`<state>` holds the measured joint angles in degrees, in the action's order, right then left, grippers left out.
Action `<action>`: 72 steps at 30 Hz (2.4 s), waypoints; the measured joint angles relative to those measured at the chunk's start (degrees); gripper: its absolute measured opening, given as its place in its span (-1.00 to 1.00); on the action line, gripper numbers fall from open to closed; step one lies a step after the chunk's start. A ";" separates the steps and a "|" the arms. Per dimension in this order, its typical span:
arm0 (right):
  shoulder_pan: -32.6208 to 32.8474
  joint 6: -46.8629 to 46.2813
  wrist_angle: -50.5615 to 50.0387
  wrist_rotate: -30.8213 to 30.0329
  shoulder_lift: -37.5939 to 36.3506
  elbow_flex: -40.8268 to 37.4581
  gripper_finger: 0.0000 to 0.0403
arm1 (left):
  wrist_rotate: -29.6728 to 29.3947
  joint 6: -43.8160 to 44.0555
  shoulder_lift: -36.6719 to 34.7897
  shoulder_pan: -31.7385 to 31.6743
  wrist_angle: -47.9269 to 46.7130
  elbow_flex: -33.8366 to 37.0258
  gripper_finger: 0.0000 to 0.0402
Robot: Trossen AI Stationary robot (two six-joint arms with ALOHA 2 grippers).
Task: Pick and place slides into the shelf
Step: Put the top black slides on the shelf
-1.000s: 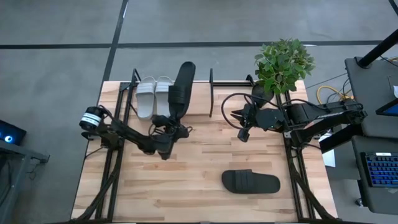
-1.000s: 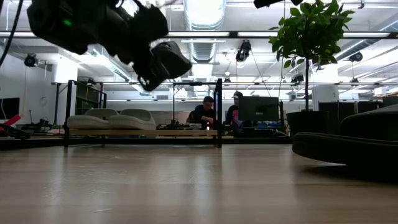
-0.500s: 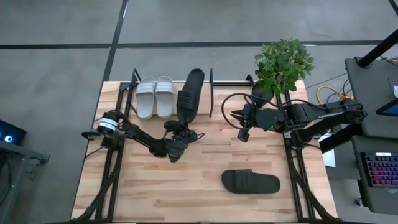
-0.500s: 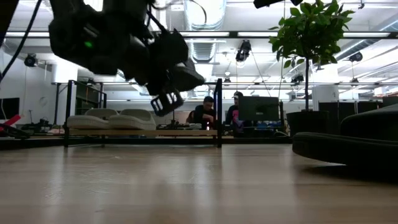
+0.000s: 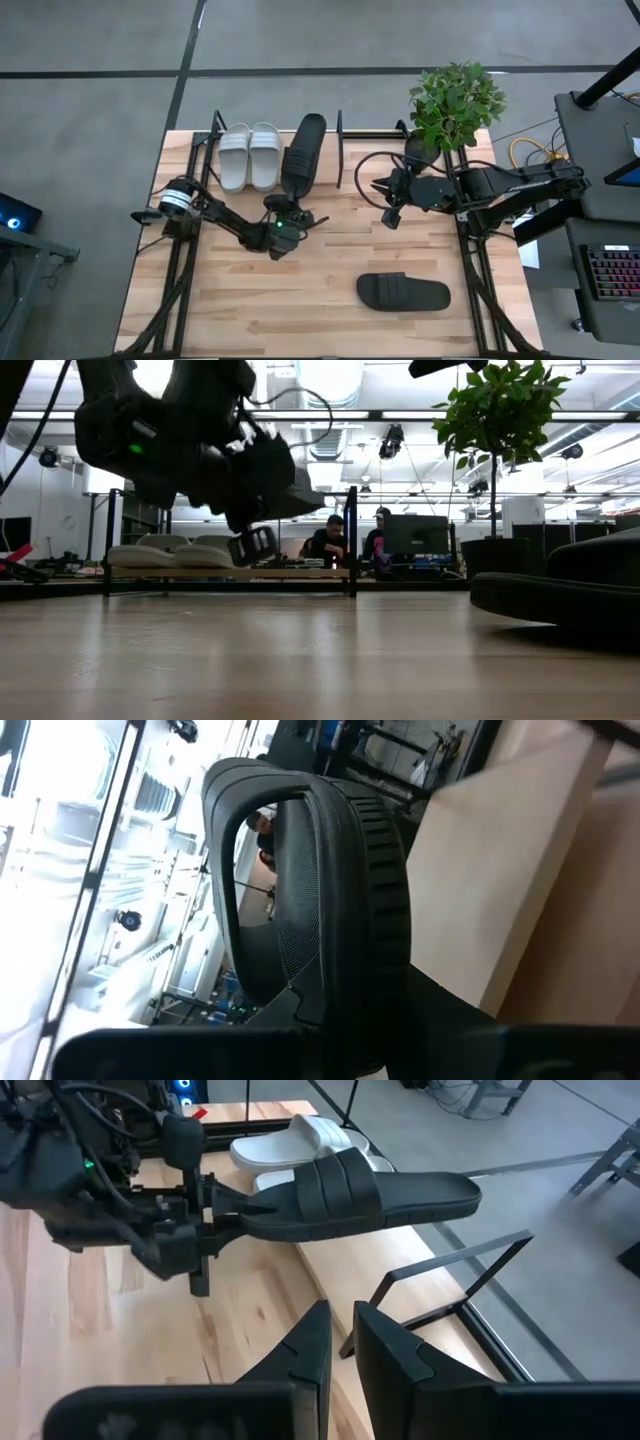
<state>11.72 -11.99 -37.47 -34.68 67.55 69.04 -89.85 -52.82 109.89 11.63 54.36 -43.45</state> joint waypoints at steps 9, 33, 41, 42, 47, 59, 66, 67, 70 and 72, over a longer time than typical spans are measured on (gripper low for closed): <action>0.00 -0.22 0.08 0.02 0.00 -0.49 -0.81 | -0.06 -0.19 -0.09 -0.65 -1.58 1.97 -0.87; -1.53 15.50 27.68 2.10 0.04 -12.72 -0.79 | -0.17 -0.15 -0.09 -1.17 -1.43 1.75 -0.87; -13.65 21.17 36.11 23.65 0.58 -11.91 -0.52 | -0.17 -0.46 -0.16 -1.13 -1.39 1.02 -0.87; -16.30 20.70 36.22 28.76 0.98 -11.17 -0.48 | -0.17 -0.46 -0.16 -1.13 -1.39 1.01 -0.87; -27.38 19.93 32.32 47.34 5.76 -6.53 -0.34 | -0.17 -0.46 -0.18 -1.13 -1.39 1.01 -0.87; -32.15 28.34 16.42 50.16 24.01 13.56 -0.30 | -0.18 -0.44 -0.20 -1.13 -1.35 0.95 -0.87; -32.61 31.79 5.06 52.16 32.46 25.90 -0.28 | -0.17 -0.44 -0.20 -1.13 -1.34 0.95 -0.87; -32.77 32.00 3.97 53.29 33.37 27.33 -0.28 | -0.17 -0.44 -0.20 -1.13 -1.34 0.95 -0.87; -33.38 32.11 0.68 54.41 36.12 31.42 -0.29 | -0.17 -0.46 -0.20 -1.13 -1.34 0.92 -0.87; -33.95 32.84 -0.66 54.51 37.63 33.65 -0.28 | -0.16 -0.49 -0.20 -1.13 -1.36 0.71 -0.87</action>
<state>-22.22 20.85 -38.13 19.83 105.18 102.70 -90.01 -53.30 109.69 10.50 53.00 -42.73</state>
